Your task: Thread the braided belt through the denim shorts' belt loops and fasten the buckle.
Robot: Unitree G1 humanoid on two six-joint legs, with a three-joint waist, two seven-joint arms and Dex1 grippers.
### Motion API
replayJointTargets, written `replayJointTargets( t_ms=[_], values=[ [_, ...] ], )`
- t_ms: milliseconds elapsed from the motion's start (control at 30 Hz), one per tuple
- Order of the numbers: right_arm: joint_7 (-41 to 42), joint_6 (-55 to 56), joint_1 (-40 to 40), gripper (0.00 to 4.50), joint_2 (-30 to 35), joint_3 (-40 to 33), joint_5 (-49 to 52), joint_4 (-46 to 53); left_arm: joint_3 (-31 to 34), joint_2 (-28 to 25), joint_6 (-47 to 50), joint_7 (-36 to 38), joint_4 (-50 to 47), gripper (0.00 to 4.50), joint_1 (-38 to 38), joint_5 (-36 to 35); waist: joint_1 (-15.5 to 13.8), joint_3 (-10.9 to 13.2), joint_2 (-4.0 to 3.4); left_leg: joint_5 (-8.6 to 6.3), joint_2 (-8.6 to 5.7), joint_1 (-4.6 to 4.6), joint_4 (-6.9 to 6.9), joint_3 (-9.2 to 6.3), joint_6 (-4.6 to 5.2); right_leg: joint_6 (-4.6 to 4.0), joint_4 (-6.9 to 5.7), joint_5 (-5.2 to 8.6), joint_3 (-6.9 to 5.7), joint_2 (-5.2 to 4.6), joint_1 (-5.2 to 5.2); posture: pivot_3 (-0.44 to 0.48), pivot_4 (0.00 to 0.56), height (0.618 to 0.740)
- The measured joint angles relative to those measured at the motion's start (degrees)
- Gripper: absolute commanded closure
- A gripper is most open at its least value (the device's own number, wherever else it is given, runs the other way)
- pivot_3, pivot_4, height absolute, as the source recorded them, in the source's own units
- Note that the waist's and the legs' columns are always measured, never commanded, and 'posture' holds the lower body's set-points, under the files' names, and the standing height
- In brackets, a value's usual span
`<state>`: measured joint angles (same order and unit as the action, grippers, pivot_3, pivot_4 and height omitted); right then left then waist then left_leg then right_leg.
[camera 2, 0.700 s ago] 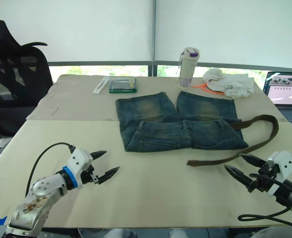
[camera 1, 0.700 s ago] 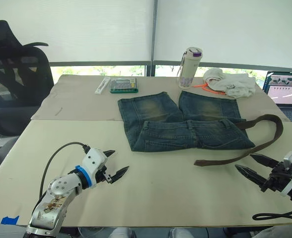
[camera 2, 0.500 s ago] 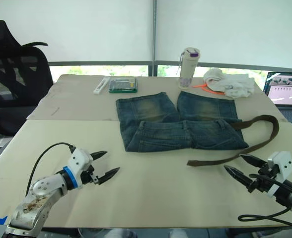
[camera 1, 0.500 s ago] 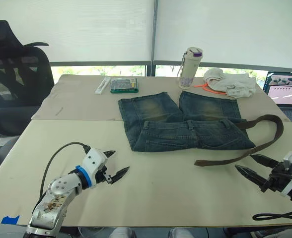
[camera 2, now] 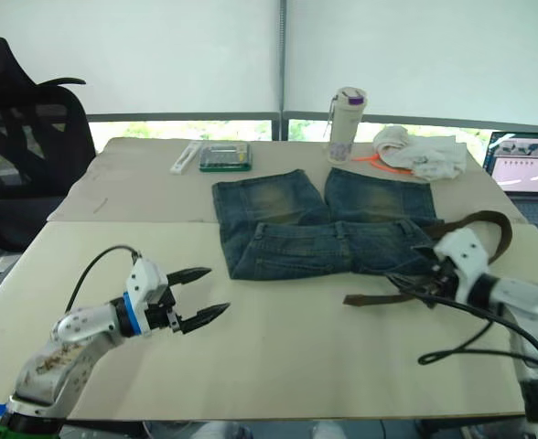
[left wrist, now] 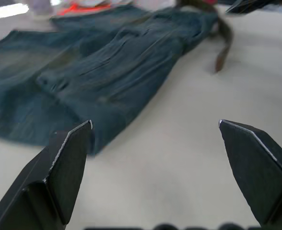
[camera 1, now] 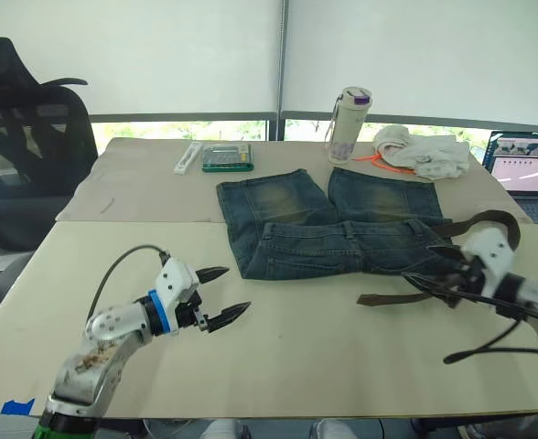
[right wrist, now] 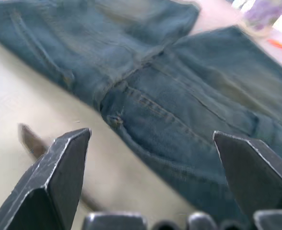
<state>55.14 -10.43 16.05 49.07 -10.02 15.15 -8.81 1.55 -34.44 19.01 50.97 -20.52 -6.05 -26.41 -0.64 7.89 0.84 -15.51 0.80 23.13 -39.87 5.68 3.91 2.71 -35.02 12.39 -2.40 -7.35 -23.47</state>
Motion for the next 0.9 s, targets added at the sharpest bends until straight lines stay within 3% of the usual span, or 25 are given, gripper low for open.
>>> replayJointTargets(
  t_ms=[167, 300, 567, 733, 900],
  values=[
    [1.8, 0.7, 12.6, 0.01, -0.8, 14.2, -11.4, -9.9, 0.4, -3.7, 3.2, 3.3, -2.6, 0.0, -3.1, -3.5, 0.1, 0.0, 0.0, 0.13, -0.04, 0.05, 0.0, 0.03, -0.2, 0.04, 0.04, 0.02, 0.0, 0.04, -0.02, 0.0, 0.15, 0.737],
    [0.9, 2.6, 19.6, 0.01, -3.5, 20.0, -18.0, -18.9, 0.7, -5.1, 5.3, 3.4, -3.7, 0.0, -5.3, -5.2, 0.2, 0.0, 0.03, 0.16, -0.05, 0.06, 0.0, 0.06, -0.25, 0.05, 0.05, 0.03, 0.02, 0.04, -0.02, 0.0, 0.15, 0.737],
    [1.1, 8.0, 22.7, 2.51, -4.9, 21.0, -20.9, -24.4, 1.5, -5.8, 7.5, 2.2, -5.1, 0.0, -7.1, -5.7, 0.3, 0.1, 0.05, 0.18, -0.03, 0.05, 0.0, 0.03, -0.29, 0.06, 0.04, 0.02, -0.01, 0.05, 0.01, 0.0, 0.15, 0.737],
    [4.2, 7.8, 16.9, 4.34, -2.2, 20.5, -20.5, -15.6, 1.0, -5.7, 7.5, 2.1, -5.2, 0.0, -7.4, -5.4, 0.2, 0.1, 0.04, 0.19, -0.02, 0.06, 0.01, 0.0, -0.31, 0.06, 0.04, 0.03, -0.04, 0.05, 0.01, 0.0, 0.15, 0.737],
    [7.8, -0.8, 7.3, 4.47, 2.5, 18.0, -17.2, 0.5, -0.1, -5.5, 7.5, 2.2, -6.0, 0.0, -7.8, -5.4, -0.3, 0.1, 0.03, 0.19, -0.01, 0.09, 0.01, -0.1, -0.31, 0.06, 0.04, 0.03, -0.09, 0.04, 0.02, 0.0, 0.15, 0.737]
  ],
)
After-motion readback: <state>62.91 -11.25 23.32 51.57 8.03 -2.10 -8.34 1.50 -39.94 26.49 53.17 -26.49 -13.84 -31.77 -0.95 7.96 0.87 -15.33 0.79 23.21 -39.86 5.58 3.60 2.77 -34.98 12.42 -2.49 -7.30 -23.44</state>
